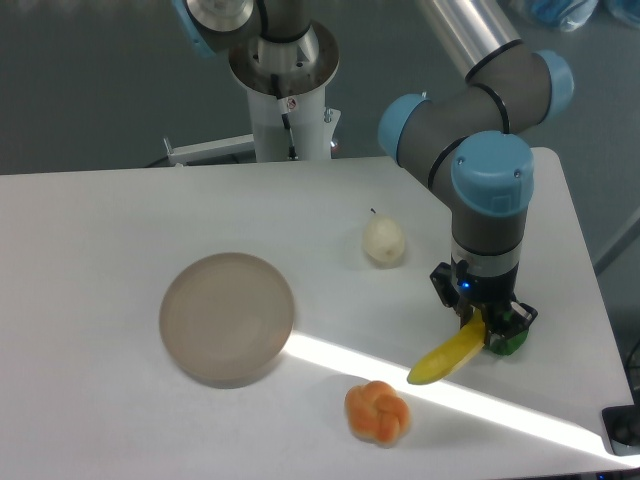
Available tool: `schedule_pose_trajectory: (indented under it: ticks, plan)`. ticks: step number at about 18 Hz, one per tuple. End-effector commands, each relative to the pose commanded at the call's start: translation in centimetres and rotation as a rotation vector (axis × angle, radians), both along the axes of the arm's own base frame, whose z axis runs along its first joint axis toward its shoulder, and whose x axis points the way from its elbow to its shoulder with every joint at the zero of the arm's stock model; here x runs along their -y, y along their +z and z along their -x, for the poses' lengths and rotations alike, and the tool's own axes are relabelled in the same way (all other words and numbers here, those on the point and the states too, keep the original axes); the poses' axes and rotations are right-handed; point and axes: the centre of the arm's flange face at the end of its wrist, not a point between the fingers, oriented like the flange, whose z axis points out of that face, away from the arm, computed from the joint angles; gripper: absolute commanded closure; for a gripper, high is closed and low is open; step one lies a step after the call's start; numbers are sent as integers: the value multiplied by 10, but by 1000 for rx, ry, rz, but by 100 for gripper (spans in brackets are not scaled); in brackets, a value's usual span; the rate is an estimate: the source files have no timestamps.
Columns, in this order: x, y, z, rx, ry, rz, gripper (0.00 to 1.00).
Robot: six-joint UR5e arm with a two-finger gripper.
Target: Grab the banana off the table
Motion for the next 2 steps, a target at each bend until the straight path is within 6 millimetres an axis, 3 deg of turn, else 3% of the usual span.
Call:
schedule_pose_trajectory:
  ticks: [2]
  plan:
    - [0, 1, 0, 0, 0, -2, 67]
